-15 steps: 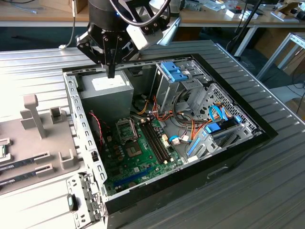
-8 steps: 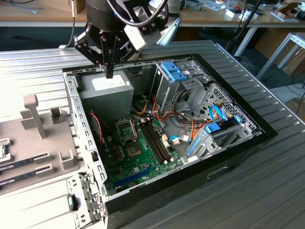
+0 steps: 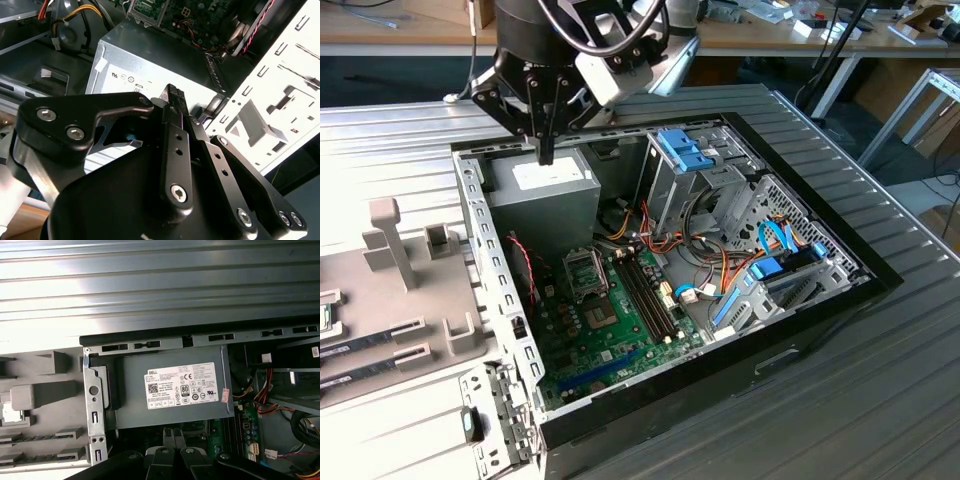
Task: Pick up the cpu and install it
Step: 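Reach for the cpu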
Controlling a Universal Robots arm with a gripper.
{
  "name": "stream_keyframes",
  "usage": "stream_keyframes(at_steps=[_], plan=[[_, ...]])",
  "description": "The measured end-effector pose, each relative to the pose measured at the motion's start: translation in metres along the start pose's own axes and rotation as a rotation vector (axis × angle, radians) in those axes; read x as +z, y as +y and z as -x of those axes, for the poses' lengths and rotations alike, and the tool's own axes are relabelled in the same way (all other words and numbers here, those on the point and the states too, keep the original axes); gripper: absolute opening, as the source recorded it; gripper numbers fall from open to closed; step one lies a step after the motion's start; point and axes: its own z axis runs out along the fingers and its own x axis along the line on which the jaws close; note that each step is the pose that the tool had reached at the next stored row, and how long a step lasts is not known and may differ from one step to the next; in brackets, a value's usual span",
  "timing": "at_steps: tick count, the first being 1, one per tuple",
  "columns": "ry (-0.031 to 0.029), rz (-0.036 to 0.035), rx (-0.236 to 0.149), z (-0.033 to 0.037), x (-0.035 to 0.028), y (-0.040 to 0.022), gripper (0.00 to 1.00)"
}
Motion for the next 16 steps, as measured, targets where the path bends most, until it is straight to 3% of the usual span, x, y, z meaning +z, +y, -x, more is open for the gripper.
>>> stream_keyframes(at_steps=[16], plan=[[0.0000,-0.0001,0.000,-0.0077,0.0000,-0.0006,0.10]])
